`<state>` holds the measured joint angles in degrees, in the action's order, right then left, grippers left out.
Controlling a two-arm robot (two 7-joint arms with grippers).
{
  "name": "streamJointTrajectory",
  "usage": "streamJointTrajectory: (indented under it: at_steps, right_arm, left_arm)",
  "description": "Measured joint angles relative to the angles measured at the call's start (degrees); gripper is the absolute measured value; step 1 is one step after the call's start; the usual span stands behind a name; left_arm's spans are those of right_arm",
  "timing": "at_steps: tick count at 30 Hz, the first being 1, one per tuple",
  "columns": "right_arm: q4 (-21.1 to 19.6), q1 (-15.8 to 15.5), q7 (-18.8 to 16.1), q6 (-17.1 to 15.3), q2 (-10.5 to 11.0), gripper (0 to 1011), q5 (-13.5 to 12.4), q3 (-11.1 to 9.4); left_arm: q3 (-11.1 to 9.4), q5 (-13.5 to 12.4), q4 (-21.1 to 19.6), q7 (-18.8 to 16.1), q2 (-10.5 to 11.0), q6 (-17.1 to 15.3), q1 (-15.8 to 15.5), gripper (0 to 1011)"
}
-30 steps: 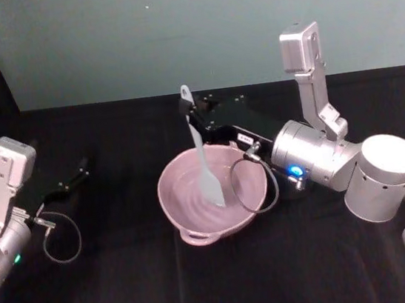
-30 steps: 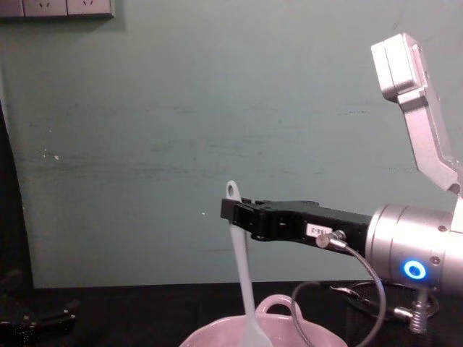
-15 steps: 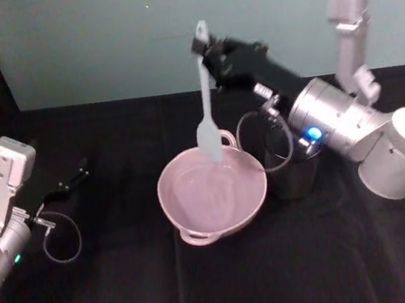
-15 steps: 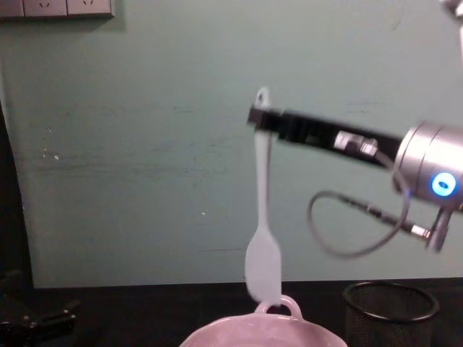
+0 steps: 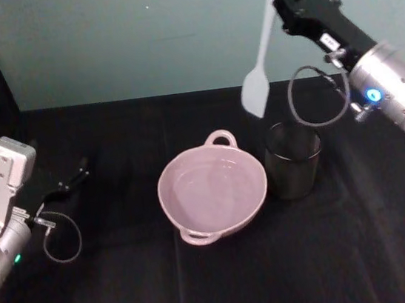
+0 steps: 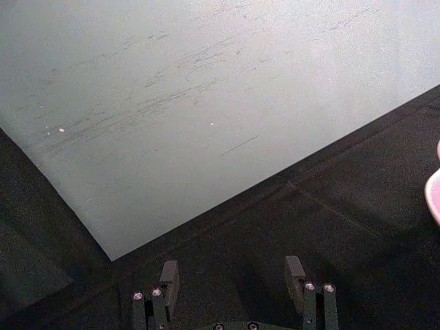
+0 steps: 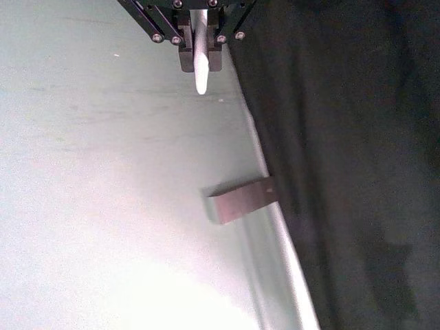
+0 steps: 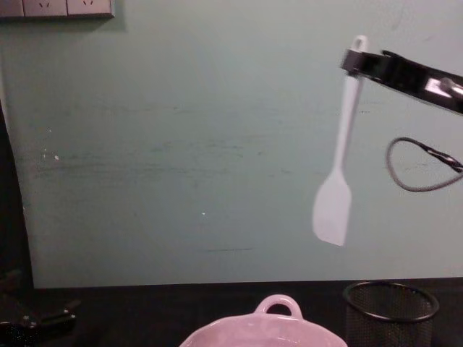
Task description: Use the one hand to pick up the spoon and stir the clear water in the bowl.
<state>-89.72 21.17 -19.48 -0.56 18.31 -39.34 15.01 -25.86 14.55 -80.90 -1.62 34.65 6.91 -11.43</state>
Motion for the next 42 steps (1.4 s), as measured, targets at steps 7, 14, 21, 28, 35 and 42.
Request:
streamJointTrajectory:
  at_steps: [7, 14, 21, 28, 35, 42]
  right_arm:
    - [1.62, -2.82, 2.06, 1.37, 0.60, 124, -2.33, -3.37]
    - [5.15, -3.84, 0.87, 2.89, 0.57, 124, -3.79, -4.52]
    - [9.82, -3.09, -2.67, 3.55, 0.86, 124, -4.61, -3.57]
    - [11.85, -3.33, -3.43, 3.26, 0.58, 125, -5.09, -2.51]
    - [13.66, -3.38, -3.66, 3.00, 0.40, 124, -4.86, -1.45]
    - [14.24, -3.58, -3.46, 2.60, 0.29, 124, -4.70, -1.20]
  left_arm:
    - [0.00, 0.00, 0.00, 0.00, 0.00, 0.00, 0.00, 1011]
    - [0.00, 0.00, 0.00, 0.00, 0.00, 0.00, 0.00, 1011]
    - [0.00, 0.00, 0.00, 0.00, 0.00, 0.00, 0.00, 1011]
    - [0.00, 0.00, 0.00, 0.00, 0.00, 0.00, 0.00, 1011]
    - [0.00, 0.00, 0.00, 0.00, 0.00, 0.00, 0.00, 1011]
    - [0.00, 0.00, 0.00, 0.00, 0.00, 0.00, 0.00, 1011]
